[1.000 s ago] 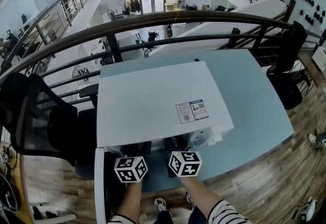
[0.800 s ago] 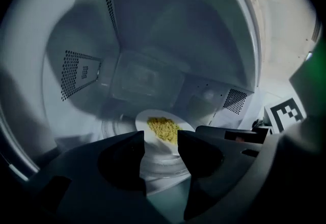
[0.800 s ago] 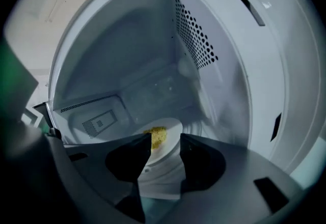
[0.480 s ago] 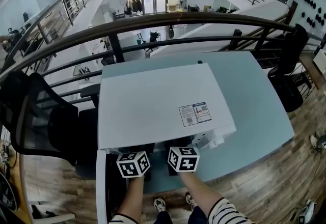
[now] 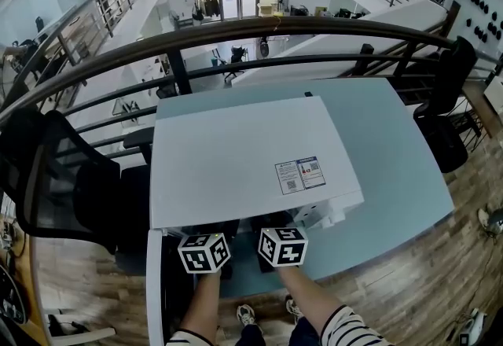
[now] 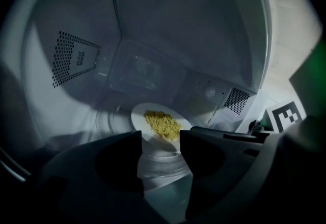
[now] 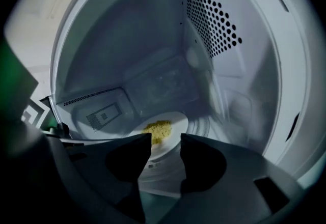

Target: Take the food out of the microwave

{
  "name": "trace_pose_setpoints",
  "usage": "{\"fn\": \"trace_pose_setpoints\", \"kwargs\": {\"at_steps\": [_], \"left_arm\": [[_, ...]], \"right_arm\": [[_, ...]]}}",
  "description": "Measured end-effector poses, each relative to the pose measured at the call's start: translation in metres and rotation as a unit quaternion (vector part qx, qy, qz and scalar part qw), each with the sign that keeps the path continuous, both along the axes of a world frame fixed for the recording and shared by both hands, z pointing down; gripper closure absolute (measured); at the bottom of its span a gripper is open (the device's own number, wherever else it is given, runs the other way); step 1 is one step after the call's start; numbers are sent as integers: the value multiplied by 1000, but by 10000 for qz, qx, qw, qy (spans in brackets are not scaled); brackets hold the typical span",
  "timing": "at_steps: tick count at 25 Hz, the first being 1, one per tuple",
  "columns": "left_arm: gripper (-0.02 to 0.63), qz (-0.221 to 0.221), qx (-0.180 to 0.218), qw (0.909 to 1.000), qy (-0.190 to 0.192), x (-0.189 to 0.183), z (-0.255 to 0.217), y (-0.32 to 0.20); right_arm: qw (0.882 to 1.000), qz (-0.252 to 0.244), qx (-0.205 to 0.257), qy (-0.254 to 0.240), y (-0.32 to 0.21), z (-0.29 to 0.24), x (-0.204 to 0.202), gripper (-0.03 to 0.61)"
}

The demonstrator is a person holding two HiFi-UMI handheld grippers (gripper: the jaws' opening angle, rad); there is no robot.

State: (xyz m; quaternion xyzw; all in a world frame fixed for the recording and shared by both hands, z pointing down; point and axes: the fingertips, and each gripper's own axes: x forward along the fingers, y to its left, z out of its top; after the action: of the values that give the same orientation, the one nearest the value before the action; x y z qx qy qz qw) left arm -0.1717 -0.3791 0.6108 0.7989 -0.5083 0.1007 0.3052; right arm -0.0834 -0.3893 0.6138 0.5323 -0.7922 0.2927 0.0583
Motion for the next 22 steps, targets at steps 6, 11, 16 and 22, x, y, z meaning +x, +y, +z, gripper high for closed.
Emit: {"fn": "trace_pose_setpoints", "kwargs": {"at_steps": [6, 11, 16, 22], "left_arm": [[397, -24, 65, 9997, 248, 0, -3, 8], [397, 14, 129, 9995, 279, 1, -10, 23], [397, 3, 56, 9995, 322, 4, -6, 43], [398, 0, 8, 9992, 402, 10, -6, 63]], "right_arm": [[9995, 7, 8, -305, 8, -2, 2, 400], [9991, -32, 50, -410, 25, -9, 4, 400], [9988, -27, -42, -495, 45, -5, 8, 400], [9984, 6, -88, -552, 61, -6, 13, 400]]}}
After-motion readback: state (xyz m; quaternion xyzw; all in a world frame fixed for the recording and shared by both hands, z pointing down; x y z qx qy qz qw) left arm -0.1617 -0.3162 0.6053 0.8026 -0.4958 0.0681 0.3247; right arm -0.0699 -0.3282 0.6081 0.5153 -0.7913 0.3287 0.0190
